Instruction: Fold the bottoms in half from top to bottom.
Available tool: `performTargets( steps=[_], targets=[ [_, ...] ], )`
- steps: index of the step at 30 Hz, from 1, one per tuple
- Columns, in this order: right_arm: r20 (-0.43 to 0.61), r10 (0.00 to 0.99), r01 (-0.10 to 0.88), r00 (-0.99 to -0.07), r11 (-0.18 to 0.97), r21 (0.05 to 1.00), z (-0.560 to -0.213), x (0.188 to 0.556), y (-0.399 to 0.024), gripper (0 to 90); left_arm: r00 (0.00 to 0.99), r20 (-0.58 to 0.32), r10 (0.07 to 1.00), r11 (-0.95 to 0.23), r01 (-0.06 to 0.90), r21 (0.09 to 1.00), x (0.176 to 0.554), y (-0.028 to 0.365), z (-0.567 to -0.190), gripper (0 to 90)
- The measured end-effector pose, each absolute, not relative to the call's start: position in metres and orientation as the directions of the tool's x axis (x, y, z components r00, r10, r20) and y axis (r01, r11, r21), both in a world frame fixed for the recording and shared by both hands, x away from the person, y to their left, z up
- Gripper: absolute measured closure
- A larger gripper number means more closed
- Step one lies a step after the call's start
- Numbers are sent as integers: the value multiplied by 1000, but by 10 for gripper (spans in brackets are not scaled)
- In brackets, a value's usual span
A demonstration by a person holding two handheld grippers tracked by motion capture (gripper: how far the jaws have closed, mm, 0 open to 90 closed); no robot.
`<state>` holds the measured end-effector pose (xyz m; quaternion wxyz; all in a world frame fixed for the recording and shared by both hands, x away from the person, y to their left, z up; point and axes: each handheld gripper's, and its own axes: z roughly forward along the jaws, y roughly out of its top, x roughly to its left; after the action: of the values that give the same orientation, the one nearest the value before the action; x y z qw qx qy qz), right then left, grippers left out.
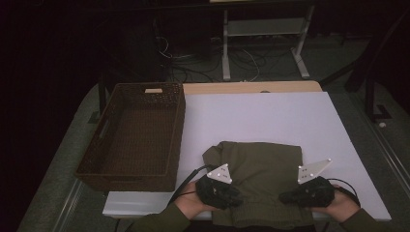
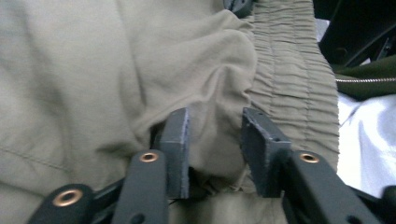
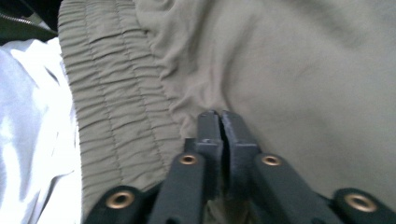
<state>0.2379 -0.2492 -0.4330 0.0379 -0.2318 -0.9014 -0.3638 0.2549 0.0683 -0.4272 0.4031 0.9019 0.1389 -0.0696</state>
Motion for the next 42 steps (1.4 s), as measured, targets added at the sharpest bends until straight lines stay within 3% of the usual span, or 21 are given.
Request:
performTargets(
  steps=[7,16,31,42],
  targets=[
    [214,447,462,-869,574,676,-431,242,-252,570,941,-232,245,-599,335,727,260,74,-422,458],
    [187,476,457,-859,551,698,-433,247,-249,444,915,-232,330,-532,384,755,272,87,-415,392],
    [170,514,464,-841,523,716,-435,249,-253,389,826,-141,546,-468,439,767,301,89,-403,352],
    [177,527,476,-831,508,718,-435,252,-255,385,771,-106,628,-460,478,748,338,81,-400,380]
  ],
)
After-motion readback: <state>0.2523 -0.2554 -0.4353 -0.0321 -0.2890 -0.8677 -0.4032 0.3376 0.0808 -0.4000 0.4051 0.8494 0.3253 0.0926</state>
